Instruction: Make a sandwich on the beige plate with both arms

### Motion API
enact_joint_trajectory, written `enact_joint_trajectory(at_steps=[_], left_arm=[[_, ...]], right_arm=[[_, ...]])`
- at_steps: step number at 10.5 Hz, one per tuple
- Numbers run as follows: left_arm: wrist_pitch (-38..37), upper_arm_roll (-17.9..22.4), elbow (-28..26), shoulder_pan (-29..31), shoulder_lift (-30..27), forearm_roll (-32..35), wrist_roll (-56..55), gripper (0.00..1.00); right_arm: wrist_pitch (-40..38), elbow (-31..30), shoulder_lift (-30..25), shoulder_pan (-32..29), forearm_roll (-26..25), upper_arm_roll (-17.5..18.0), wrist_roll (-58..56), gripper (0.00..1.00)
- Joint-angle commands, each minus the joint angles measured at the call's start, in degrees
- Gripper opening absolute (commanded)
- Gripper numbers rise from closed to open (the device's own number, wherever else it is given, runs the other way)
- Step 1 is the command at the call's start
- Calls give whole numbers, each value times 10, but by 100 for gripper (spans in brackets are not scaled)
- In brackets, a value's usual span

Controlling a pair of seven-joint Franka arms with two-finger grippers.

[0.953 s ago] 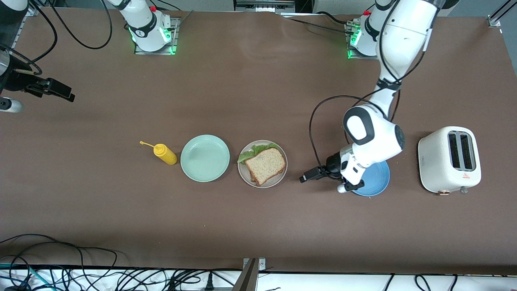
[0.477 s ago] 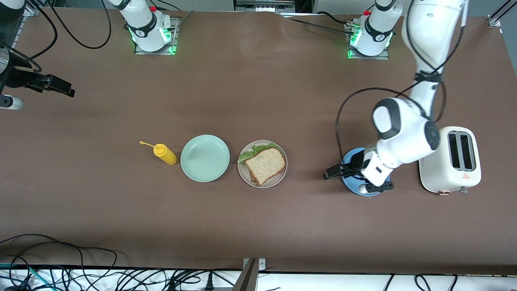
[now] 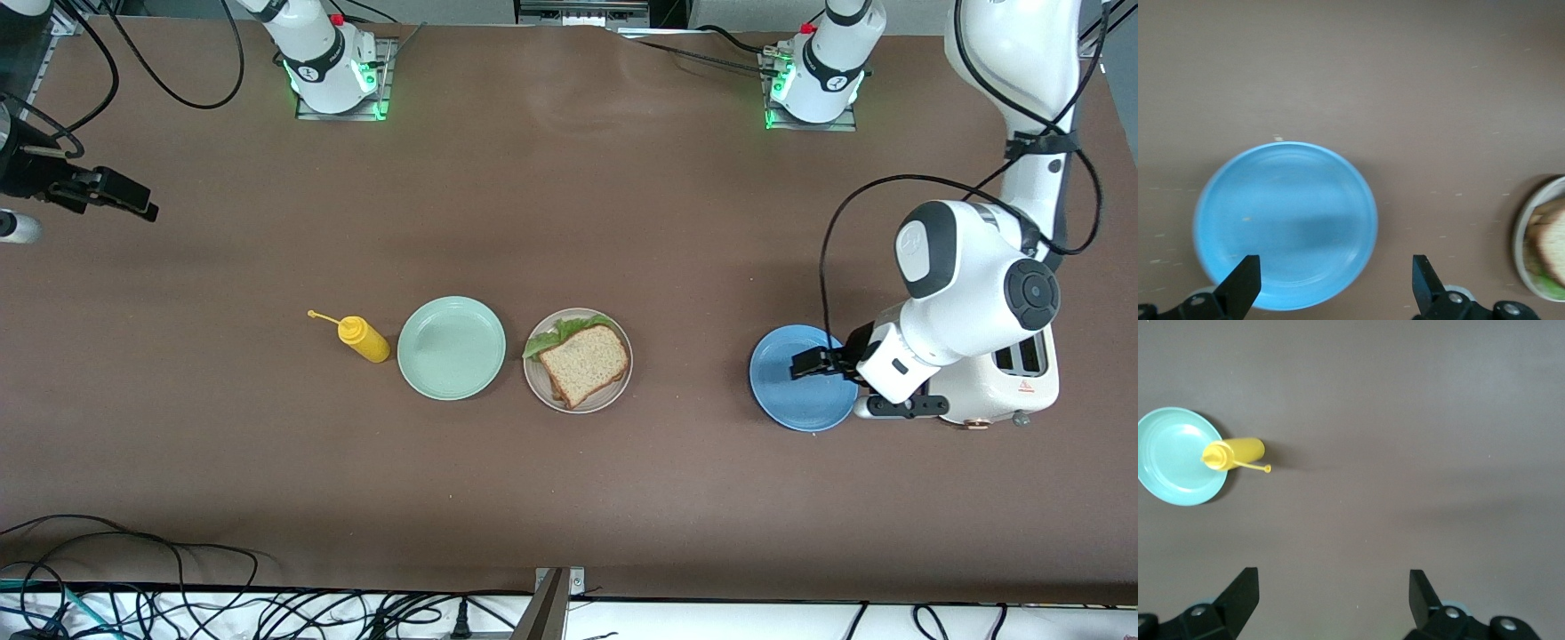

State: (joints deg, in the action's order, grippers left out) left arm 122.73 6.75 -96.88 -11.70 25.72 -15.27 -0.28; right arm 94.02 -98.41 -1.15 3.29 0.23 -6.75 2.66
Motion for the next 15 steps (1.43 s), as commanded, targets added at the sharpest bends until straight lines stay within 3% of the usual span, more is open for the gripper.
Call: enact_joint_trajectory(at_steps=[1, 3, 5, 7, 12, 15], left_arm=[[-7, 18, -43, 8, -49, 60, -7, 100], [-29, 19, -47, 25, -73, 114, -5, 100], [-56, 20, -45, 33, -107, 151, -5, 100], [-96, 19, -43, 45, -144, 189, -5, 100], [-157, 19, -32, 67, -211, 185, -5, 100], [-274, 1, 47, 71, -214, 178, -4, 100]], right_arm=[[-6, 45, 12, 0, 0, 1, -15, 100], [-37, 83, 25, 1, 0, 2, -16, 100], [-85, 89, 21, 2, 4, 0, -4, 100], [-85, 89, 22, 0, 5, -3, -10, 100], [-106, 101, 22, 1, -3, 14, -10, 100], [-95, 102, 24, -2, -4, 12, -4, 100]])
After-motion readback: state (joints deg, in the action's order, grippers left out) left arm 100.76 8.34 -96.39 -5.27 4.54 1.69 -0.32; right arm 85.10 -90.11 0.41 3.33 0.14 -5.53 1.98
